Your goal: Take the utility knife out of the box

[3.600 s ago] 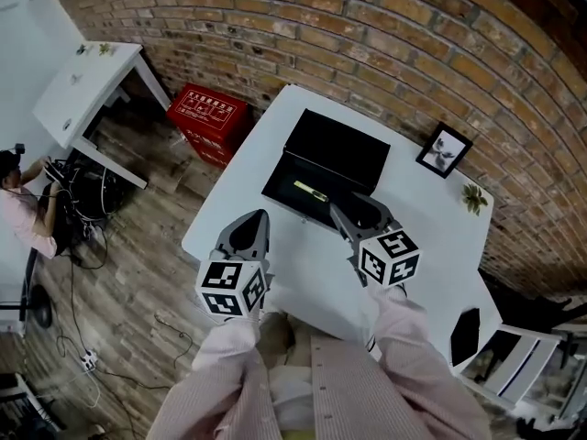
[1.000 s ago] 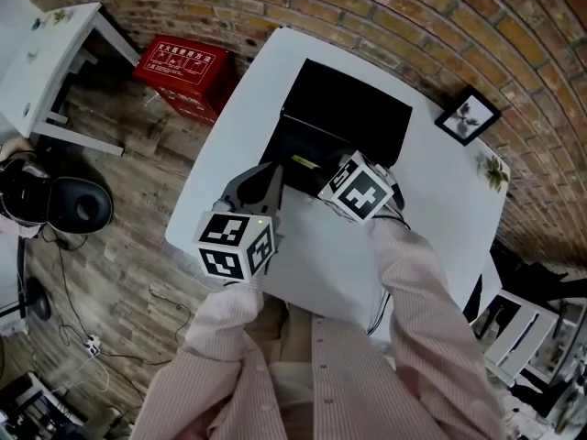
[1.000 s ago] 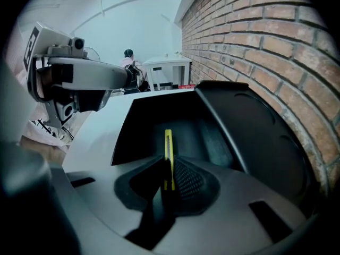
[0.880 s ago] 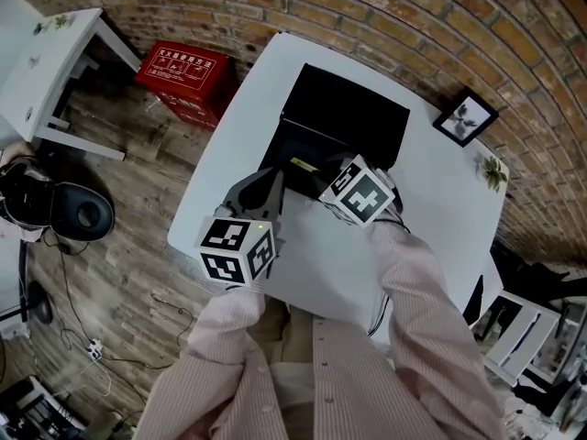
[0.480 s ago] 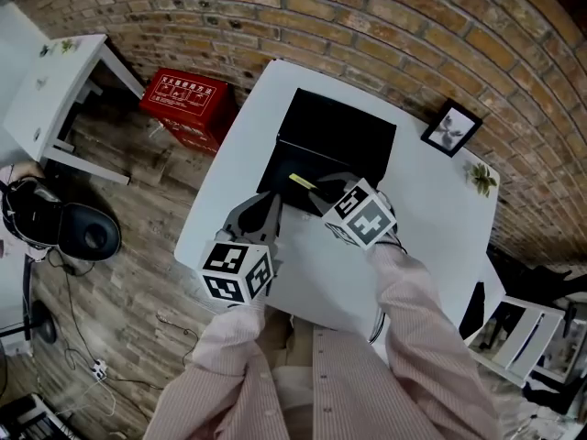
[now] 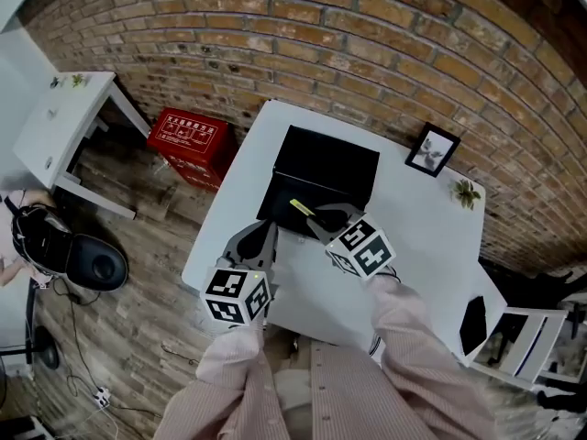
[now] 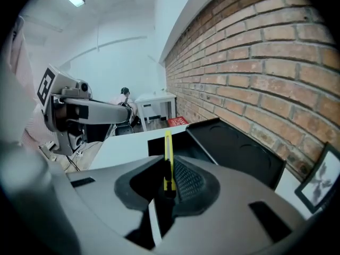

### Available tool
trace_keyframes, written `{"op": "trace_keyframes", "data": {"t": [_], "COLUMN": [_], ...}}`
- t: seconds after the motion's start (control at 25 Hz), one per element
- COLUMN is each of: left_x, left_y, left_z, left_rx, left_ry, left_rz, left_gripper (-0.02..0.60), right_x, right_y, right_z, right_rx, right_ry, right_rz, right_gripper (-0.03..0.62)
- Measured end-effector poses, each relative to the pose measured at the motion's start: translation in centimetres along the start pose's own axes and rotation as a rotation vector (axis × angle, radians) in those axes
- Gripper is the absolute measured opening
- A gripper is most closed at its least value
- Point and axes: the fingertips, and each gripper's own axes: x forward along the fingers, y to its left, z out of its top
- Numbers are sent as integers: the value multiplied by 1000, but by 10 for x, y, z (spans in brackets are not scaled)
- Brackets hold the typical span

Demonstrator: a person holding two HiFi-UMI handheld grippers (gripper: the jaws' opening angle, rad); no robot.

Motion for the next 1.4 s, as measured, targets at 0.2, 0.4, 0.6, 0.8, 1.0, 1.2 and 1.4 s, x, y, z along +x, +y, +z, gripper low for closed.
{"op": "trace_keyframes", "data": {"t": [0.2,0.4,0.6,0.8,1.0,1.2,1.4], "left_x": [-9,-14,-20,-26,-37,-47,-56], "left_y": [-4,-11,-20,-26,-28,-29,-27], "left_z": [8,18,28,37,43,56,70], "left_rx": [20,47,77,99,112,138,190], "left_ry": [-20,-42,-67,-87,-108,-144,-182], "left_rz": [-2,-6,-12,-11,2,19,43], "left_gripper": [-8,-8,-8,-8,-8,-8,-8], "right_x": [-21,-41,-63,-86,-111,-133,-155], "right_y": [-1,0,1,0,-2,-3,-4], "right_z": [10,18,24,35,44,49,55], "right_rx": [48,106,150,186,184,195,196], "right_ry": [-92,-187,-270,-375,-490,-588,-663], "right_rz": [-37,-69,-123,-161,-211,-244,-288], "right_gripper": [56,55,55,55,55,55,55]}}
